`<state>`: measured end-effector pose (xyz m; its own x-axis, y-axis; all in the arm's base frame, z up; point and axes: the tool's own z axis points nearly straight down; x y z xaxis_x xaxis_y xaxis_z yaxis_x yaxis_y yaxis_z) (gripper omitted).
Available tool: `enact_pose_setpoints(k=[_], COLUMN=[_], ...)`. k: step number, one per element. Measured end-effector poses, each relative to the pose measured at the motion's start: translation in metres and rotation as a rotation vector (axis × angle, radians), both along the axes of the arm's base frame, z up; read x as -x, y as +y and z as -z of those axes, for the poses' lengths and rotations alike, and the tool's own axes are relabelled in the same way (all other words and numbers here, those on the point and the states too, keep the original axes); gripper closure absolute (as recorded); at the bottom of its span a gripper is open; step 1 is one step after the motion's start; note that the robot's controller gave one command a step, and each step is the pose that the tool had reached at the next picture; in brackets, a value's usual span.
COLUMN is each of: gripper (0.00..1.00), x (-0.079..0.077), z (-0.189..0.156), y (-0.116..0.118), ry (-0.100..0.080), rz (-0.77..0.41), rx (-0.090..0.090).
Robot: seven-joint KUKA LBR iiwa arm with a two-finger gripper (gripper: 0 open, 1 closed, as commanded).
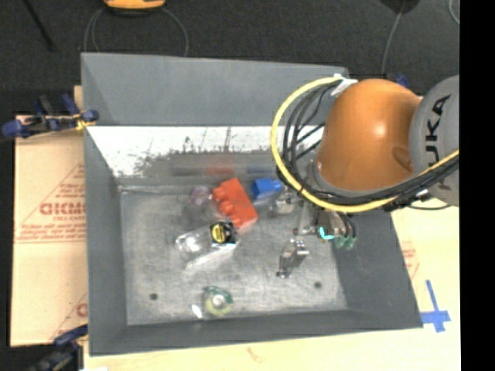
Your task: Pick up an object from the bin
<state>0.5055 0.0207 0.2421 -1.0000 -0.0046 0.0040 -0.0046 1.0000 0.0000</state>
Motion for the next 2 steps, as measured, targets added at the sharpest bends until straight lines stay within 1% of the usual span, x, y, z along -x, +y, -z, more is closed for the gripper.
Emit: enact_pose_setpoints(k=[1,2], gripper=[0.0,0.0], x=[-0.073,-0.109], z=[0.107,0.151], y=[0.031,0.024], ry=[-0.004,-0.015], rz=[-0.075,-0.246], rx=[0.0,-0.004])
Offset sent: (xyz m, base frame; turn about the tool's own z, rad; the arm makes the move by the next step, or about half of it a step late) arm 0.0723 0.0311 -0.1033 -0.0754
